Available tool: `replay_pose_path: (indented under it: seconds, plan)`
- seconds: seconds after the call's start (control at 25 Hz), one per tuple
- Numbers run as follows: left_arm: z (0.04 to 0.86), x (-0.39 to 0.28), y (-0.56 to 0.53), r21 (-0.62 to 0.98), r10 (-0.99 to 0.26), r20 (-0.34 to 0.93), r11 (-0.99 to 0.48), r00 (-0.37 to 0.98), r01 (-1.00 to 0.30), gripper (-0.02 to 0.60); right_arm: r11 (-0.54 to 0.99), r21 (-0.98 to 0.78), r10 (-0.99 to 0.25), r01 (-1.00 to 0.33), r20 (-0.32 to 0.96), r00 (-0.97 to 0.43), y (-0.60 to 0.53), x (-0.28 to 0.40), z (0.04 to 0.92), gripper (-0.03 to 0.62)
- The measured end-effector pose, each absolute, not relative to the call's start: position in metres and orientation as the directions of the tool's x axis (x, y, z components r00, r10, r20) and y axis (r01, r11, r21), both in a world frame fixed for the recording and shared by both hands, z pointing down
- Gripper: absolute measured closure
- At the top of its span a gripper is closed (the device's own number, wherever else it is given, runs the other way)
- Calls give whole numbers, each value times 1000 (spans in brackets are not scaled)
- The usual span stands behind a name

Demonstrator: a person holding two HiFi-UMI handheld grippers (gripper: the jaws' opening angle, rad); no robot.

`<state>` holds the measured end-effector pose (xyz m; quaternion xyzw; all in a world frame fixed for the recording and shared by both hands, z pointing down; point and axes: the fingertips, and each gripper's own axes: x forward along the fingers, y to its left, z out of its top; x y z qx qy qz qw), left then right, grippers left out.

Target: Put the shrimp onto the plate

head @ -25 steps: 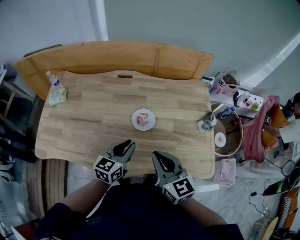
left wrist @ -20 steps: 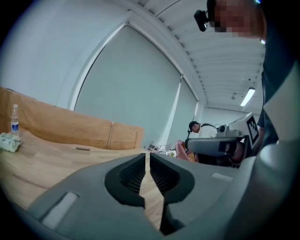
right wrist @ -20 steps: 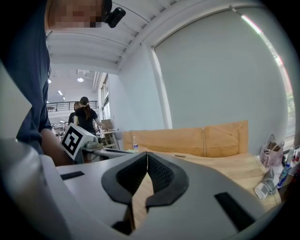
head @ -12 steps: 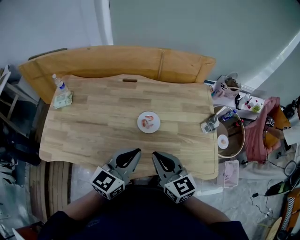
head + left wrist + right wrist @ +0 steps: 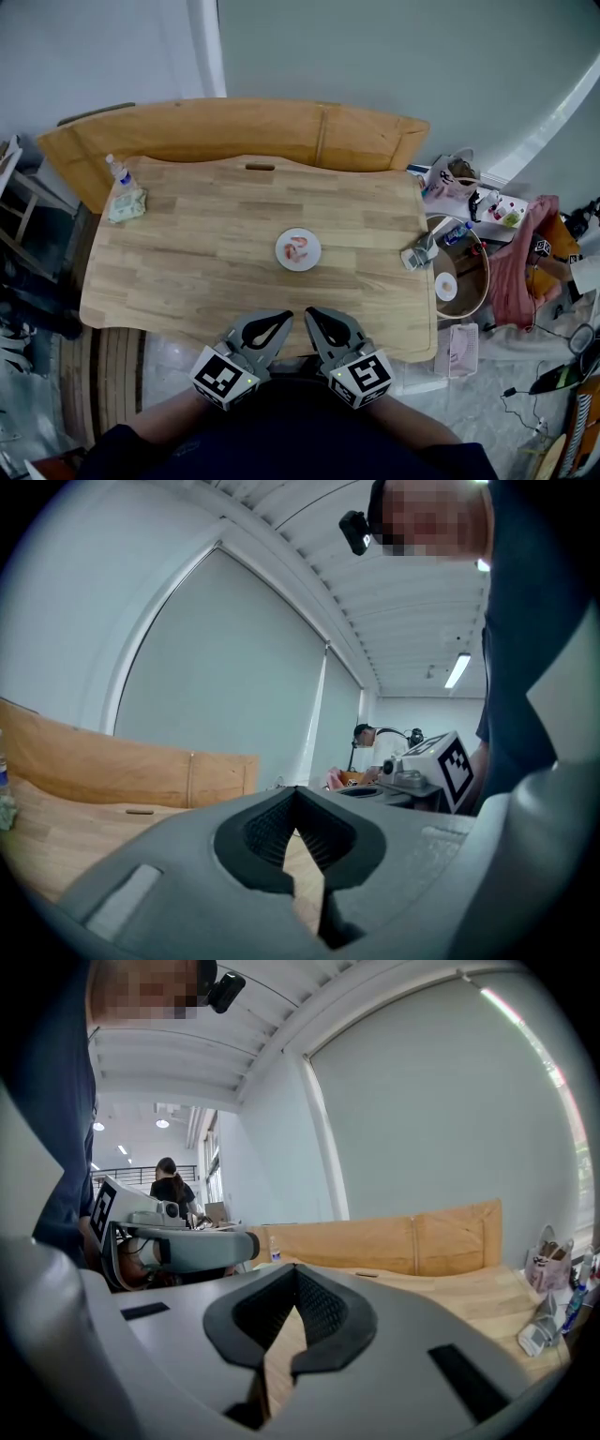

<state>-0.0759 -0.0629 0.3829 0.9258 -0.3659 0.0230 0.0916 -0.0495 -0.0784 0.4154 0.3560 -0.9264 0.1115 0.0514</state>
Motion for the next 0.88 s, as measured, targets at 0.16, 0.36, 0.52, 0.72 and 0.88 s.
replay_pose_path:
  seconds: [0.16,0.36,0.52,0.72,0.88]
  plan:
    - [383,-74,-64,138,-670,106,-721,734,-679,576,728,-165,-641,-665,177,-746,-78,-49,415,585]
    - [384,-73,-67,153,-672,107,-717,732,-680,576,731,-167,-637,-662,181,-749,-80,-49,416,585]
    - [384,-73,-69,163,-678,110,-709,727,-686,576,731,-168,-637,-662,182,-749,-81,-47,416,585]
    - [385,-73,-69,155,-682,111,-706,722,-691,577,732,-169,-635,-660,182,-751,-81,-46,416,585]
    - [386,-72,-69,168,-688,111,-698,717,-696,577,735,-167,-632,-657,182,-753,-81,-46,417,585]
